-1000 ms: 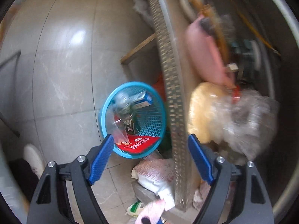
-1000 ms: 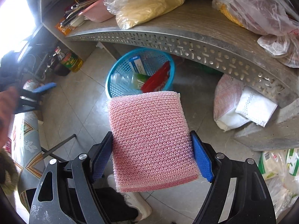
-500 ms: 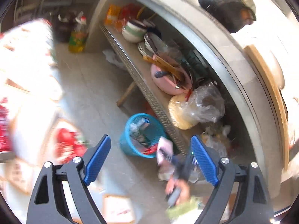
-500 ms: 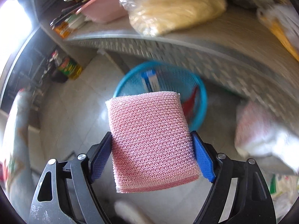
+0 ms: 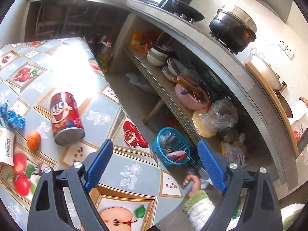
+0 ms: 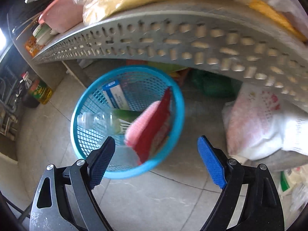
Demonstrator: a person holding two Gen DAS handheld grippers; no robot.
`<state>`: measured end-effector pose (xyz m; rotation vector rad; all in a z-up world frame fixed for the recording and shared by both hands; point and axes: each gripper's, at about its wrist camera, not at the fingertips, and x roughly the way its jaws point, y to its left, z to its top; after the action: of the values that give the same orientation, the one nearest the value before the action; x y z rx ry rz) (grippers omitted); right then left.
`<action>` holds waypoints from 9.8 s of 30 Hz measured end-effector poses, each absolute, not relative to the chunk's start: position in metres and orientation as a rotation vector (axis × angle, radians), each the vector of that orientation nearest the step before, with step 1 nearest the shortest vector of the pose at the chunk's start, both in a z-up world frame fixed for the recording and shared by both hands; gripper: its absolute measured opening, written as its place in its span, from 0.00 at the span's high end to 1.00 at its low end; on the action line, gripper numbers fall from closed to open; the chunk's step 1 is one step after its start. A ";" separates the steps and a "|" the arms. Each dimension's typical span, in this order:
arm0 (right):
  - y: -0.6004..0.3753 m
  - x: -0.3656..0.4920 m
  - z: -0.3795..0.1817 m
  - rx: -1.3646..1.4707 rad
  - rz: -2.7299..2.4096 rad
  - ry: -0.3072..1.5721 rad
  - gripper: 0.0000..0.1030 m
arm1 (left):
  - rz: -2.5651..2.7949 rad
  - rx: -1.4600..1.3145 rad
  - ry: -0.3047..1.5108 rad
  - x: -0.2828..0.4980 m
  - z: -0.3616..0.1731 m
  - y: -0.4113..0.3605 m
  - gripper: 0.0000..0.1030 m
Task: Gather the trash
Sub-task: 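Open the left tool to drop the bottle while the right tool drops the sponge, then move both open tools back over the table, then grasp the red drink can with the right tool while the left tool grasps the orange tangerine, then carry the red can and tangerine over the blue wastebasket, then open both tools to drop the can and tangerine into the wastebasket, then move both open tools back over the table, then grasp the blue candy wrapper with the right tool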
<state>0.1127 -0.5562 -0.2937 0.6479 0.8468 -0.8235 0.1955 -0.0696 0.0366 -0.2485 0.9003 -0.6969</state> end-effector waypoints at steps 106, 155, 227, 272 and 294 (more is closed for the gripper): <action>-0.200 0.215 -0.073 0.270 0.304 1.113 0.40 | -0.208 0.332 0.951 0.267 -0.078 0.013 0.78; -0.227 0.150 -0.050 0.376 0.269 1.034 0.39 | -0.363 0.242 0.845 0.153 -0.031 0.001 0.81; -0.502 0.043 -0.255 0.669 -0.796 0.821 0.31 | -0.926 -0.015 1.478 0.302 -0.115 -0.386 0.36; -0.204 0.168 -0.029 0.277 0.297 0.855 0.12 | -0.189 -0.288 0.806 0.151 -0.008 0.155 0.07; 0.040 0.361 -0.110 0.045 0.666 1.231 0.61 | -0.146 -0.687 0.893 0.192 -0.063 0.217 0.17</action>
<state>0.3608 0.0395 -0.1100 0.0448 1.2314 0.6665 0.1925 0.2173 -0.0633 -0.6865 0.8925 -0.1458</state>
